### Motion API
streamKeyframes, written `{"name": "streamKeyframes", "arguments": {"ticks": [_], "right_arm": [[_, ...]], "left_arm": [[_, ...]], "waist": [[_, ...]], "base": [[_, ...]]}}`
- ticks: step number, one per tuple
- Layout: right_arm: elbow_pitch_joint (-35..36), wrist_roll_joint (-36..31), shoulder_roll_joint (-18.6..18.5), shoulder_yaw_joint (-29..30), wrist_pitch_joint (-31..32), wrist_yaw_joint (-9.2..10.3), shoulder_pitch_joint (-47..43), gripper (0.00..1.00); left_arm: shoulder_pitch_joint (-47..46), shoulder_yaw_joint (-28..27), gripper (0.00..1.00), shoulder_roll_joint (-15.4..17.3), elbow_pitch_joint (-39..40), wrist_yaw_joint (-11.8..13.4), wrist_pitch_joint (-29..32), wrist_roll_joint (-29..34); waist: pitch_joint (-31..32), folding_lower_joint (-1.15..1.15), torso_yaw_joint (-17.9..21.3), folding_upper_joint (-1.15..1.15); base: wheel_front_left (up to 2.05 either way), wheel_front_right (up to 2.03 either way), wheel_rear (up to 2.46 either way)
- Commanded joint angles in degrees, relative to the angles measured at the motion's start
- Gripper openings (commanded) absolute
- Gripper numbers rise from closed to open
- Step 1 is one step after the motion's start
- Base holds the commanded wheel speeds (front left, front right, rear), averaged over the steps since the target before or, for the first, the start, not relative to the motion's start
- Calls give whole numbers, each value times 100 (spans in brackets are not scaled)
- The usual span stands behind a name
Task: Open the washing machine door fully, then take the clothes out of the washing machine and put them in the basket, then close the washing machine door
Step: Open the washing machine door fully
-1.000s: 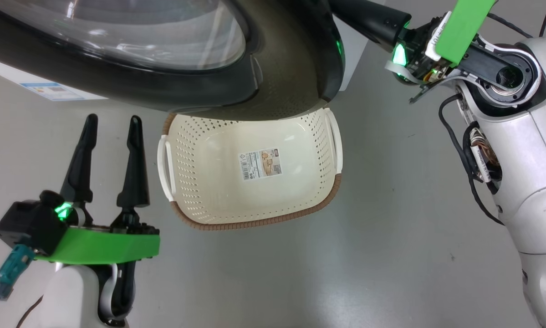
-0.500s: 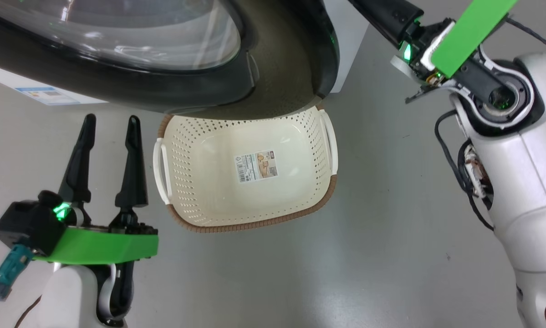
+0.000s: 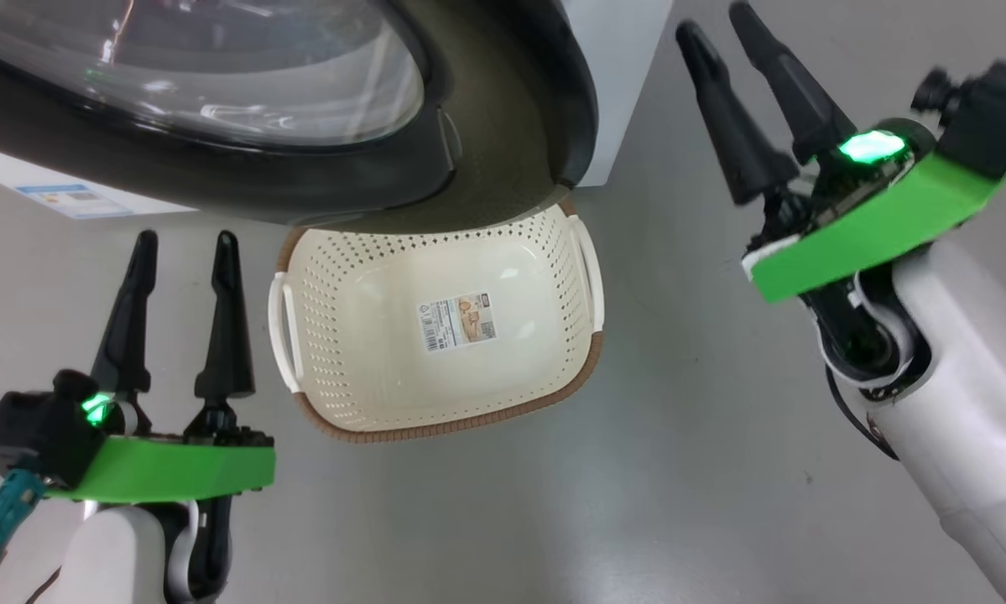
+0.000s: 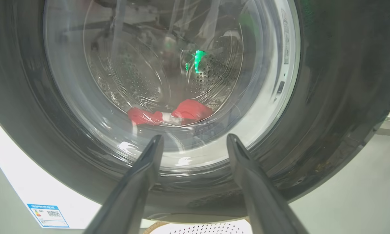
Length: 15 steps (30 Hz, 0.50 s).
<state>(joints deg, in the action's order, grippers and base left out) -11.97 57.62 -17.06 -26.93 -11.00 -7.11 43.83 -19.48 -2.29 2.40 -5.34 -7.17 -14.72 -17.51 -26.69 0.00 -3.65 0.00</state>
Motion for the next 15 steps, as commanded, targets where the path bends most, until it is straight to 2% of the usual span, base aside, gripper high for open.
{"name": "streamKeyframes", "arguments": {"ticks": [1,5,10,12,15], "right_arm": [[35,-247,21,-85,-160,-37,-185,100],[-328,-1396,121,182,-388,-37,-391,100],[40,-3169,697,1169,-397,-37,-987,100],[206,-3687,889,1429,-398,-37,-1280,100],[411,-4100,1114,1723,-398,-37,-1652,100]], "left_arm": [[120,-210,100,157,179,-32,-28,86],[180,-244,100,179,212,-32,-28,122],[190,-255,100,187,257,-32,-28,146],[194,-254,100,182,267,-32,-28,147],[208,-243,100,173,270,-32,-28,151]], "waist": [[36,0,49,0],[62,0,110,0],[77,0,136,0],[98,0,137,0],[139,0,139,0]], "base": [[0,0,0],[0,0,0],[0,0,0],[0,0,0],[0,0,0]]}}
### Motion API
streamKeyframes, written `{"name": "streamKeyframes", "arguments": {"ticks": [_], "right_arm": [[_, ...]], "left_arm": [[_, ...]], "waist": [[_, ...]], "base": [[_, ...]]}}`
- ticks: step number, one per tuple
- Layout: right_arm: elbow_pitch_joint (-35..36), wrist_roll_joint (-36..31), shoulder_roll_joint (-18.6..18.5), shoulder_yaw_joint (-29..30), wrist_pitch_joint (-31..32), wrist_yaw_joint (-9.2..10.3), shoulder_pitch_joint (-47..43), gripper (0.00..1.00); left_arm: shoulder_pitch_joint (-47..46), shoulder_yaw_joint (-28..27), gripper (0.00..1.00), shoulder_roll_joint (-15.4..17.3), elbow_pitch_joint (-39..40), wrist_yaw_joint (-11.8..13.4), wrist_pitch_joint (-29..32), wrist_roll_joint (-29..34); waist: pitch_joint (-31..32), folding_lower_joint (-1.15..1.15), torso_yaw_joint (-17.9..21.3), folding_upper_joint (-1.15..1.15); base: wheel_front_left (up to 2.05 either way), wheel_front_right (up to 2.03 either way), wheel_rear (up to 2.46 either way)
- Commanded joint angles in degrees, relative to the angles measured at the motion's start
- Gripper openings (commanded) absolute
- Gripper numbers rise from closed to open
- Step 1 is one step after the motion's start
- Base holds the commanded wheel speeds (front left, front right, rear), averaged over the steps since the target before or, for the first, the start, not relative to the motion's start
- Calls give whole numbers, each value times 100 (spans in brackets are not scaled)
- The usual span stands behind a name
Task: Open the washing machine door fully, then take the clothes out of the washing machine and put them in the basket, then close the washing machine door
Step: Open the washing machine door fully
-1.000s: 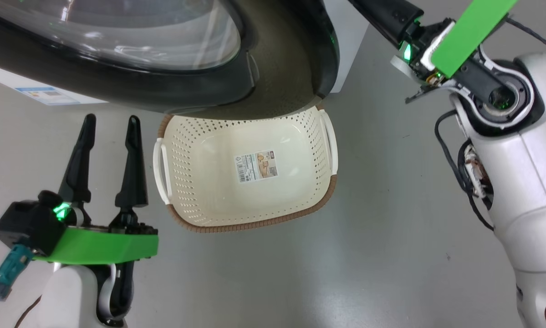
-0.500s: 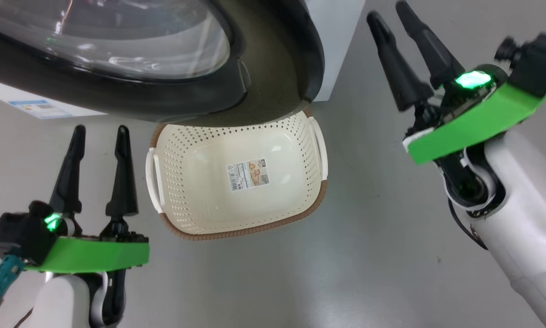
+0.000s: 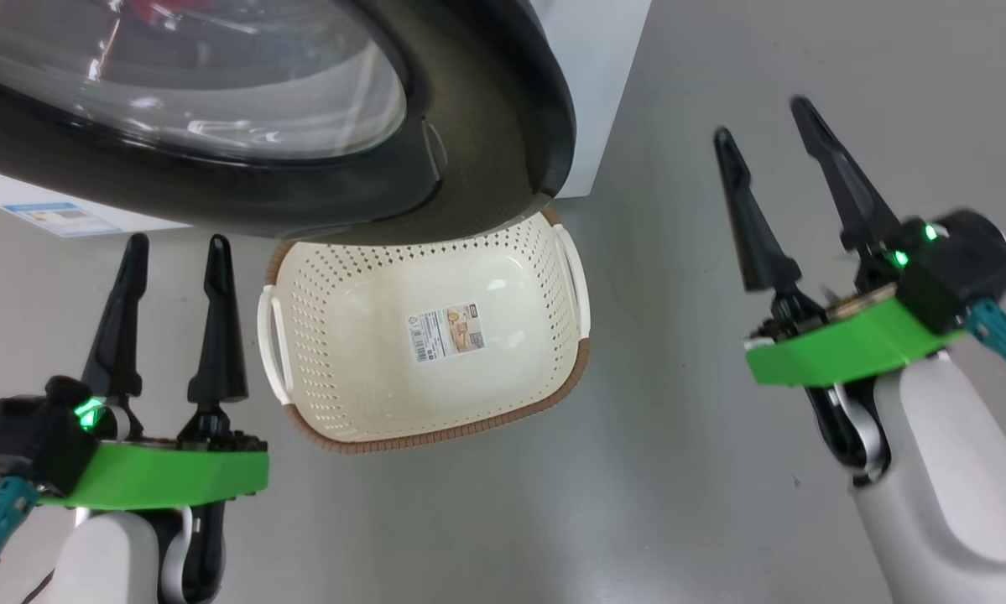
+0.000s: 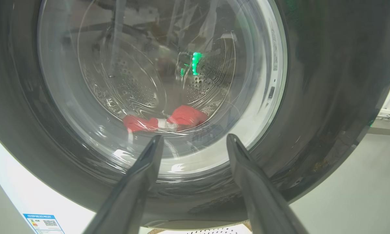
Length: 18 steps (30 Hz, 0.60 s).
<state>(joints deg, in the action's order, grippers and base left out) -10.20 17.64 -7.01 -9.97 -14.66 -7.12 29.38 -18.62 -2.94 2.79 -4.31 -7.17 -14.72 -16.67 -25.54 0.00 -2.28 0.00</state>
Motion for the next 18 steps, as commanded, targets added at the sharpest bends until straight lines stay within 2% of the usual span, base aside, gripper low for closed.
{"name": "streamKeyframes", "arguments": {"ticks": [1,5,18], "right_arm": [[312,-180,169,105,-32,-36,-308,100],[646,-561,290,320,-33,-36,-644,100],[944,-798,364,228,-33,-36,-1341,100]], "left_arm": [[131,-174,100,133,167,-32,-28,71],[151,-144,100,133,217,-32,-28,66],[280,-98,100,160,342,-32,-28,93]], "waist": [[40,0,7,0],[64,0,15,0],[89,0,-36,0]], "base": [[0,0,0],[0,0,0],[0,0,0]]}}
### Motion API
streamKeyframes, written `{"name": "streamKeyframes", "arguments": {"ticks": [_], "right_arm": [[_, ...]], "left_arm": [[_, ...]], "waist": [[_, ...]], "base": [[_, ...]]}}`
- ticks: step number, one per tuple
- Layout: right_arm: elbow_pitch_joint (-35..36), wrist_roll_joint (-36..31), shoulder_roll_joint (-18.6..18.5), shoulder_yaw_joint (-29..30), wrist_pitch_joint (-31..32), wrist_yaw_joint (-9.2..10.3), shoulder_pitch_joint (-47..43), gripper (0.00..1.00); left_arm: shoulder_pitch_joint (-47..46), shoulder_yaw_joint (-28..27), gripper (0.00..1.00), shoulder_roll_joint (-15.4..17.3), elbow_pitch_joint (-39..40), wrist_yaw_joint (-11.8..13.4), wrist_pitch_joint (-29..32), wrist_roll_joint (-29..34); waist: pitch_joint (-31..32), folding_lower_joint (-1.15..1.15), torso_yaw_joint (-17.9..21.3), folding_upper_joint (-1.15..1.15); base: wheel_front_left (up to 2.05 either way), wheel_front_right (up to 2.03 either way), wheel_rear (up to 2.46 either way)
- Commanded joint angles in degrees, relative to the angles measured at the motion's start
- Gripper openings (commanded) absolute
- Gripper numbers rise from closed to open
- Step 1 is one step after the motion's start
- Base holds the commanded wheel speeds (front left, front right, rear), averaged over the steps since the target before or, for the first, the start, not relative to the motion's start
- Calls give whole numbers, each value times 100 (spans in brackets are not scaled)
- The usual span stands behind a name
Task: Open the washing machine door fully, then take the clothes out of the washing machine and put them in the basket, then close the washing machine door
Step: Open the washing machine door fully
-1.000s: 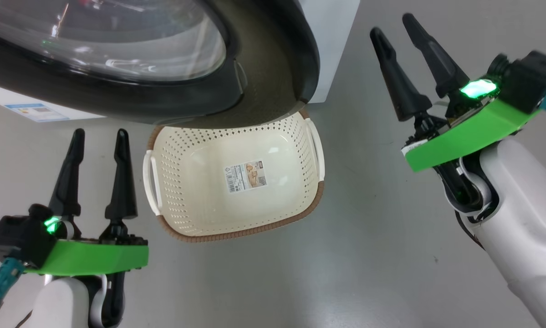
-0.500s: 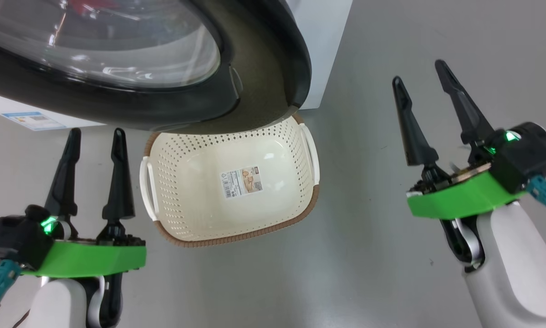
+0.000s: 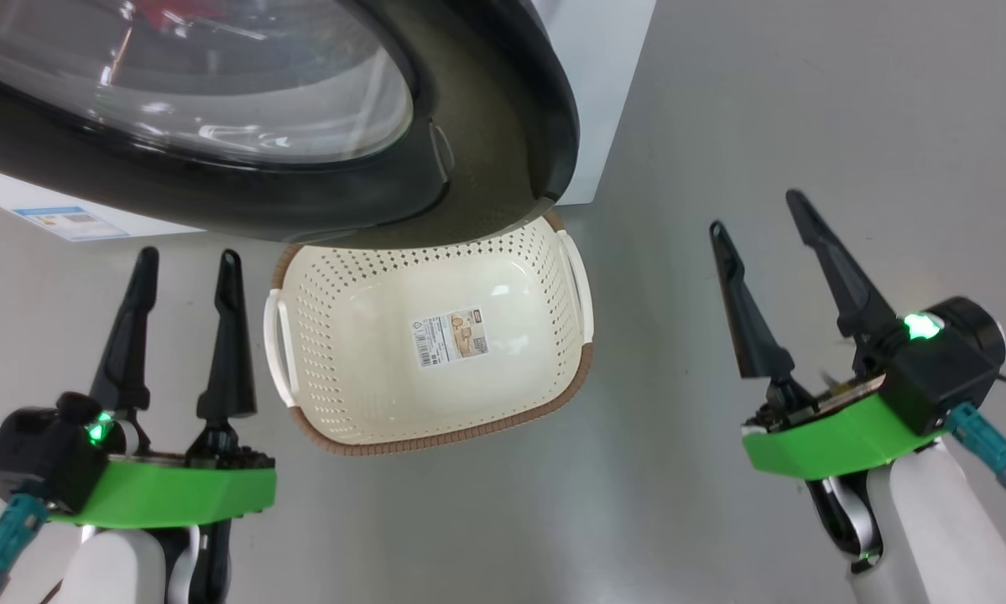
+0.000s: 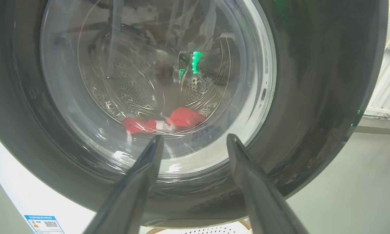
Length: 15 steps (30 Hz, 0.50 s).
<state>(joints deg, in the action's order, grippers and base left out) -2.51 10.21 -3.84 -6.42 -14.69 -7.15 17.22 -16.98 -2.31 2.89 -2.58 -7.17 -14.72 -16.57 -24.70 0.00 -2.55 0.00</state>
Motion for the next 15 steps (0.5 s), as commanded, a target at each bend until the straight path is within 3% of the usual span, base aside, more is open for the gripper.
{"name": "streamKeyframes", "arguments": {"ticks": [1,15], "right_arm": [[186,-86,48,-134,-30,-34,-173,100],[211,-272,85,-144,-30,-34,-447,100]], "left_arm": [[118,-151,100,148,168,-32,-28,98],[195,-101,100,141,127,-32,-28,164]], "waist": [[8,0,-19,0],[82,0,-54,0]], "base": [[0,0,0],[0,0,0]]}}
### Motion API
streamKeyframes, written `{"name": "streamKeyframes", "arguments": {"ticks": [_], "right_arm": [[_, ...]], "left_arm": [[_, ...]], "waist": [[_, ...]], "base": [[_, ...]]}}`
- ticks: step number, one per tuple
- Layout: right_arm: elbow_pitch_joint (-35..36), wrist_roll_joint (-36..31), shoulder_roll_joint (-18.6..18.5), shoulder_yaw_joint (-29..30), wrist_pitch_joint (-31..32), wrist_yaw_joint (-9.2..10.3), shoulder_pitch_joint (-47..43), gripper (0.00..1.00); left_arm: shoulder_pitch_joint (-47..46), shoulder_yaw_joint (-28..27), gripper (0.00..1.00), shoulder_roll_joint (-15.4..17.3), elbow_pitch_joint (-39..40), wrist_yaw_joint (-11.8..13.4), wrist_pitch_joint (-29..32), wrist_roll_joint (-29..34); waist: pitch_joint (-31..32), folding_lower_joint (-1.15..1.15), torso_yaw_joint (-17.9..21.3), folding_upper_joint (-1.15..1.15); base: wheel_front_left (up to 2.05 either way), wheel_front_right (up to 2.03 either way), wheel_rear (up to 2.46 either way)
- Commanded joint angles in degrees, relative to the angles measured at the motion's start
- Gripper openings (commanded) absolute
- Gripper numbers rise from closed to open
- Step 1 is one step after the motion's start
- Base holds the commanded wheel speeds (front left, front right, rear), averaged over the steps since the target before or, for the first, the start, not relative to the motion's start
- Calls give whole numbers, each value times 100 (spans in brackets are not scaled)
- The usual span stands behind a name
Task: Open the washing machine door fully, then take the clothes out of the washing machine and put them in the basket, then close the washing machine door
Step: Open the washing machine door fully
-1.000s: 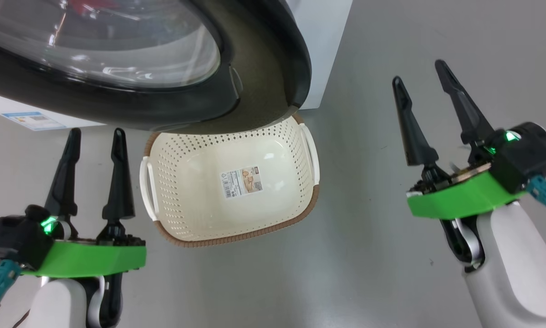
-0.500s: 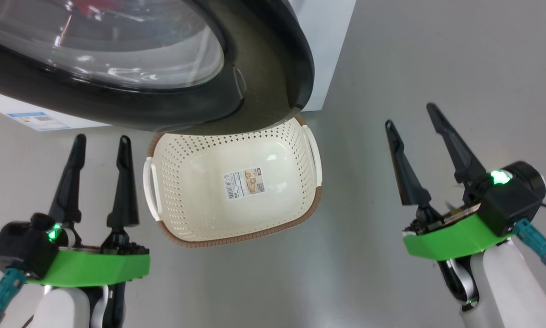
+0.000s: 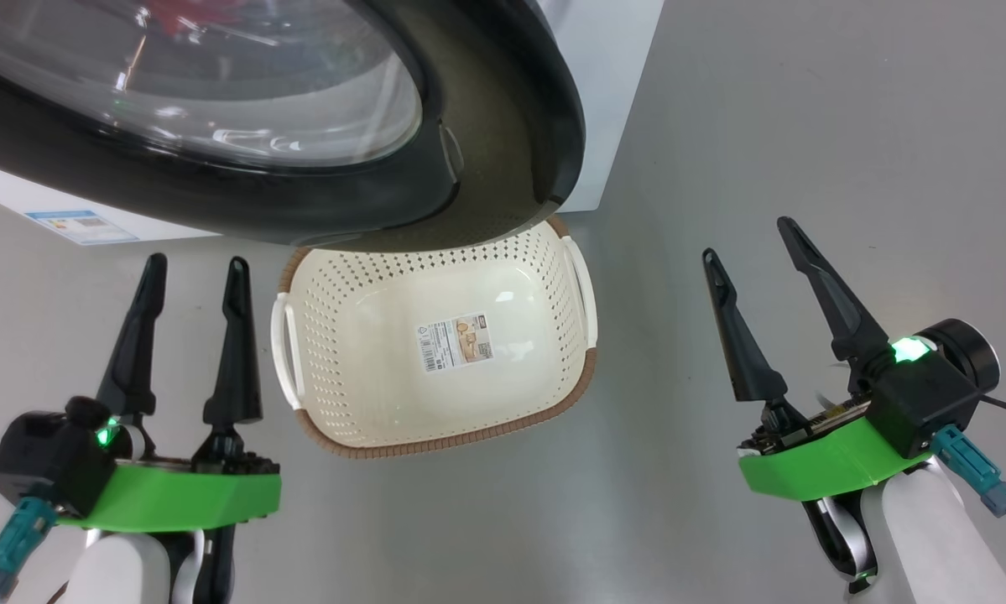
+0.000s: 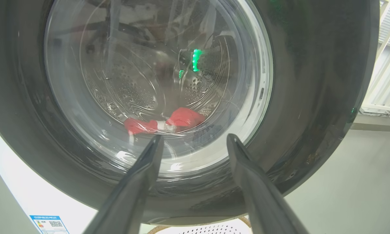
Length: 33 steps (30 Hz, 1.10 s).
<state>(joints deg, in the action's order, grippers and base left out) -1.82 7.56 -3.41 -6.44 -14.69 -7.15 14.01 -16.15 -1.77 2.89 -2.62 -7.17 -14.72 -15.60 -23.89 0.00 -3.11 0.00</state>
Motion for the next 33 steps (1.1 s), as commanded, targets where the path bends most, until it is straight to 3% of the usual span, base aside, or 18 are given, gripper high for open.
{"name": "streamKeyframes", "arguments": {"ticks": [1,11,12,13,16,27,33], "right_arm": [[142,-8,44,-143,-30,-34,-127,100],[146,2,51,-147,-30,-34,-72,100],[138,1,52,-158,-30,-34,-51,93],[119,11,52,-179,-30,-34,-25,47],[-38,172,52,-318,-30,-34,112,0],[-1111,1988,53,-857,-30,-34,1485,0],[-1721,4253,53,-1489,174,-34,2461,0]], "left_arm": [[113,-152,100,139,128,-32,-28,68],[80,-125,100,142,104,-32,-28,81],[75,-127,100,141,100,-32,-28,79],[70,-130,100,139,96,-32,-28,78],[62,-150,100,131,87,-32,-28,73],[0,-162,100,117,59,-32,-28,68],[-70,-118,100,98,22,-32,-28,53]], "waist": [[1,0,0,0],[-18,0,-8,0],[-22,0,-11,0],[-26,0,-13,0],[-34,0,-14,0],[-84,0,-7,0],[-81,0,-98,0]], "base": [[0,0,0],[0,0,0],[0,0,0],[0,0,0],[0,0,0],[0,0,0],[0,0,0]]}}
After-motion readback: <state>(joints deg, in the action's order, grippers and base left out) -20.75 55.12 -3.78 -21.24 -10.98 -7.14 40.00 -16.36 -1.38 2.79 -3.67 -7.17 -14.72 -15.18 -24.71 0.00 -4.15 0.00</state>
